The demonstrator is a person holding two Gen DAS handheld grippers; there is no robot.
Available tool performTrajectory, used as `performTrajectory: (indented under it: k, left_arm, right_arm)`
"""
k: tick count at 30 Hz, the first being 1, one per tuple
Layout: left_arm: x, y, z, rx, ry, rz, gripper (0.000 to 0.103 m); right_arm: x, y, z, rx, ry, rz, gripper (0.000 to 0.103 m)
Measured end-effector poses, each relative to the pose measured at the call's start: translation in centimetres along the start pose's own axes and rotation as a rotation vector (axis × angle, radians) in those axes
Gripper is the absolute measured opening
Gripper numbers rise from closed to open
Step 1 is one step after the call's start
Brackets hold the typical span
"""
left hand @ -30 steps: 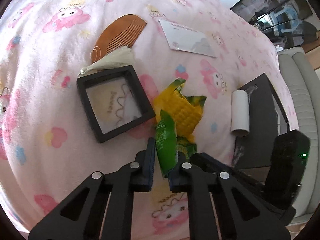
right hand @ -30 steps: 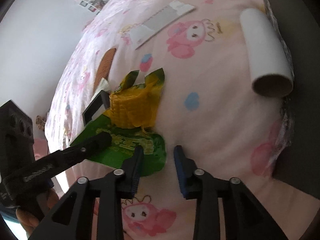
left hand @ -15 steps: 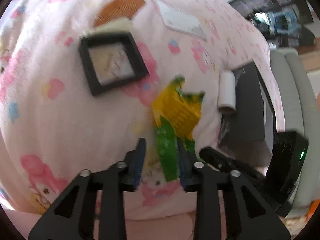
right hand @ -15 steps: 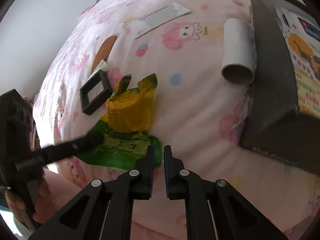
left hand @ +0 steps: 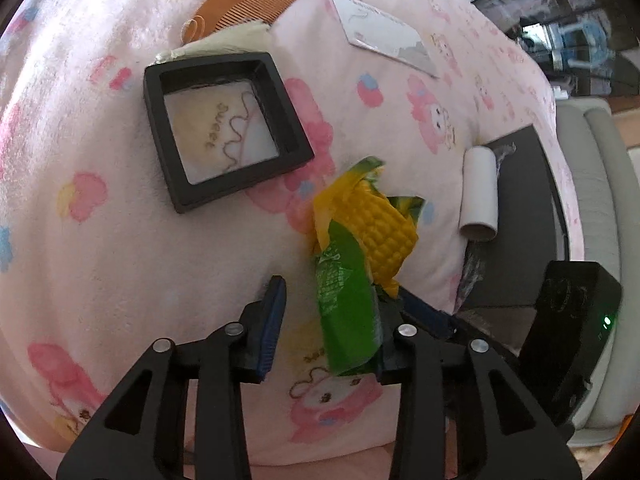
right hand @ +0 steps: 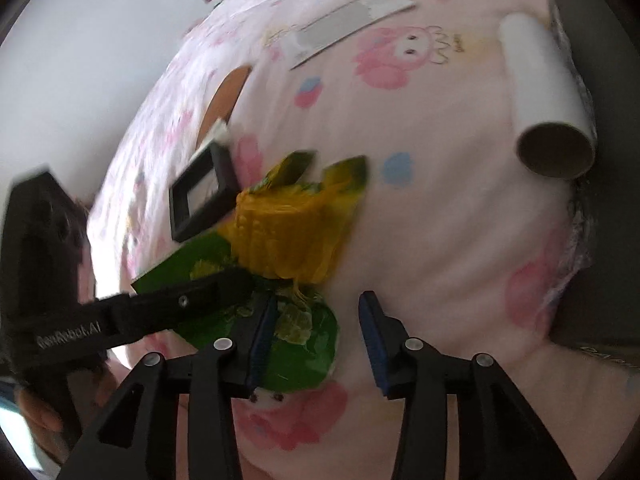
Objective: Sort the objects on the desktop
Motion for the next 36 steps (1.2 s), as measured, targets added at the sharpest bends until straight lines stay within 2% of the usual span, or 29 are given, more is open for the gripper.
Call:
performTrajectory:
  k: [1, 3, 4, 11, 14, 19, 21, 23, 26, 30, 36]
  left_arm:
    - [0.4, 0.2, 0.0, -0.001, 0.008, 0.019, 0.017]
    - [1.4, 0.3, -0.7, 0.045, -0.008, 0.086, 0.011]
    - [1.9, 0.4, -1.1, 0.066, -0.002, 0.108, 0.011]
    - [4.3, 1.2, -3.6, 0.137, 0.072, 0.184, 0.011]
    - [6.2, 1.8, -5.5, 0.161, 0.111, 0.228, 0.011]
    - [12.5, 3.1, -8.7, 0.205, 0.184, 0.35, 0.007]
    - [16.7, 3.8, -9.3, 0.228, 0.216, 0.429, 0.0]
    - [19.3, 3.8, -9.4, 0.267, 0.181, 0.488, 0.0]
    - [21.5, 3.7, -7.9, 0.235, 0.176, 0.489, 0.0]
    - [20.1, 3.8, -6.7, 0.236, 0.121, 0.47, 0.0]
    - [12.8, 2.7, -6.3, 0.243, 0.052, 0.322, 0.001]
  right_arm:
    - [-0.3, 0.3, 0.2, -0.01, 0.003, -0.017, 0.023]
    - [-1.0, 0.5, 0.0, -0.003, 0.019, -0.046, 0.015]
    - [-1.3, 0.4, -0.3, 0.014, 0.031, -0.059, 0.014]
    - [-3.1, 0.5, -4.4, 0.076, 0.079, -0.097, 0.013]
    - [-3.2, 0.2, -8.0, 0.139, 0.074, -0.087, 0.013]
    - [-3.2, -1.3, -15.7, 0.301, 0.041, -0.067, 0.012]
    - [-2.9, -1.9, -18.8, 0.368, 0.046, -0.065, 0.012]
    - [-1.1, -2.2, -21.0, 0.41, 0.07, -0.035, 0.011]
    - [2.5, -1.8, -21.6, 0.41, 0.089, 0.05, 0.011]
    - [5.0, -0.6, -19.8, 0.357, 0.073, 0.116, 0.011]
    - [3.6, -0.4, -17.5, 0.292, 0.044, 0.089, 0.011]
Point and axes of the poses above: each gripper's, at about its wrist camera, not at the fingertips, and z roughly the way its jaws point, x to its right, y to its underside, the point moved 9 cm from there along z, roughly the way its jaws point, and after that the axes turned 7 degrees about -z, right-handed, at the moved point
